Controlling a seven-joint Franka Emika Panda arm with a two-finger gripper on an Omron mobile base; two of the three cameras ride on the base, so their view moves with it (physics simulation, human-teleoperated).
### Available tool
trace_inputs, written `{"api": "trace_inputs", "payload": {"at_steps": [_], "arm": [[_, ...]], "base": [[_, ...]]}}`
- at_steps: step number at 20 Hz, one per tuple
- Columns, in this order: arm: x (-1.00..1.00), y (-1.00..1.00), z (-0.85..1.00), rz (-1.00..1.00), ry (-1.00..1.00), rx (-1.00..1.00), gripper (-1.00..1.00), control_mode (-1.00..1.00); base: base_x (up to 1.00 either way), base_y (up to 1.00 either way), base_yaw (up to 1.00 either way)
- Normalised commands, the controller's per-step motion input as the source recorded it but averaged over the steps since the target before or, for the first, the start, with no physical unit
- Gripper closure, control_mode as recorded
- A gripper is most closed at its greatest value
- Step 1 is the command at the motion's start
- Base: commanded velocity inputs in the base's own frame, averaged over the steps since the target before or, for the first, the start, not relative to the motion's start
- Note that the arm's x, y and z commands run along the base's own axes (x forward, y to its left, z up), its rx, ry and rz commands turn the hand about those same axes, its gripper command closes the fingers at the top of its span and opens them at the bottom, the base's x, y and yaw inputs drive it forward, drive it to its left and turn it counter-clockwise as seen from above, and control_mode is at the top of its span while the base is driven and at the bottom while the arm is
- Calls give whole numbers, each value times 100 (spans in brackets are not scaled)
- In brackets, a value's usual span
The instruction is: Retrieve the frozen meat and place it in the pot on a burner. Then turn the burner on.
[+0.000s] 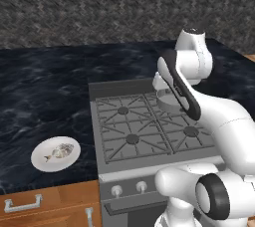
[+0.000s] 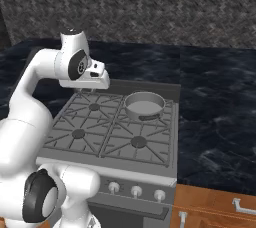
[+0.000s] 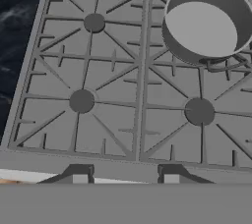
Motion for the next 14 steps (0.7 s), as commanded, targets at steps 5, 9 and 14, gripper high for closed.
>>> {"api": "trace_inputs", "payload": {"at_steps": [5, 9, 14], "arm": [[14, 42, -24, -4, 0, 4, -100, -100], [21, 78, -37, -3, 1, 11, -100, -100], [1, 86, -27, 0, 4, 5, -100, -100]], "base": [[0, 0, 0], [0, 0, 0], [0, 0, 0]]}}
